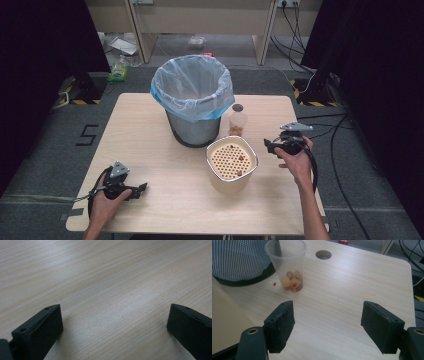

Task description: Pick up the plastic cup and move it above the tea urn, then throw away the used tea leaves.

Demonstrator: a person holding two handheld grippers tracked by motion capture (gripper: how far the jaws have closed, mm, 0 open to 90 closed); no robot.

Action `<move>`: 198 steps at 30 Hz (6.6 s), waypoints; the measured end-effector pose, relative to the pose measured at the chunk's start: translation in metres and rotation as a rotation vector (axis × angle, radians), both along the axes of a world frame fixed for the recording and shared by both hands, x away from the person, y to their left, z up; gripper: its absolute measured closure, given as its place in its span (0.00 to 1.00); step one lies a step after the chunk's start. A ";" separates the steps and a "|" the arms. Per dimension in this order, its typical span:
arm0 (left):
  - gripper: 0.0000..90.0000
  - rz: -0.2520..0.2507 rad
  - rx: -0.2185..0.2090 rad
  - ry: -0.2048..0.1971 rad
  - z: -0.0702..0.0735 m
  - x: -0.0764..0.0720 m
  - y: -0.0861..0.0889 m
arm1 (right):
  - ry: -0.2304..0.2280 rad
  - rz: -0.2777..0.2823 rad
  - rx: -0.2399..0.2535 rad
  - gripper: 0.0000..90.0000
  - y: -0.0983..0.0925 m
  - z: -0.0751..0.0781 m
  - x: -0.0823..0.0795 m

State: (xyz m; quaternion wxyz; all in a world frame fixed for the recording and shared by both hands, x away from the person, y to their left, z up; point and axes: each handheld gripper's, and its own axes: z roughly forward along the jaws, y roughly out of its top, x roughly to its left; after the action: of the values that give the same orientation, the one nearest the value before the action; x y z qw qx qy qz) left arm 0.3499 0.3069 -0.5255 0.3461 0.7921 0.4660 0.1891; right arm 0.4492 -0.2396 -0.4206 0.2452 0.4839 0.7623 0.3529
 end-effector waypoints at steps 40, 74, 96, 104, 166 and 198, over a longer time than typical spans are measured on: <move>0.00 0.000 0.000 0.000 0.000 0.000 0.000 | 0.063 0.050 -0.005 0.51 0.075 0.011 0.101; 0.00 0.000 0.000 0.000 0.000 0.000 0.000 | 0.161 0.116 -0.033 0.96 0.091 -0.008 0.114; 0.00 -0.001 0.000 -0.001 0.000 0.001 0.000 | 0.010 0.132 -0.039 0.96 0.063 0.040 0.086; 0.00 -0.001 0.000 -0.001 0.000 0.001 0.000 | -0.052 0.158 -0.033 0.96 0.056 0.052 0.067; 0.00 -0.001 0.000 -0.002 0.000 0.001 0.000 | -0.987 0.337 -0.940 0.97 0.131 0.025 -0.098; 0.00 -0.001 0.000 -0.001 0.000 0.001 0.000 | -1.130 0.288 -1.083 0.98 0.141 0.023 -0.096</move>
State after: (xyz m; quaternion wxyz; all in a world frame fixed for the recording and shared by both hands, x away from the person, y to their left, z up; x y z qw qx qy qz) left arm 0.3506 0.3069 -0.5256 0.3465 0.7921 0.4654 0.1895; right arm 0.3533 -0.0986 -0.3972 0.7479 -0.0582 0.6431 0.1537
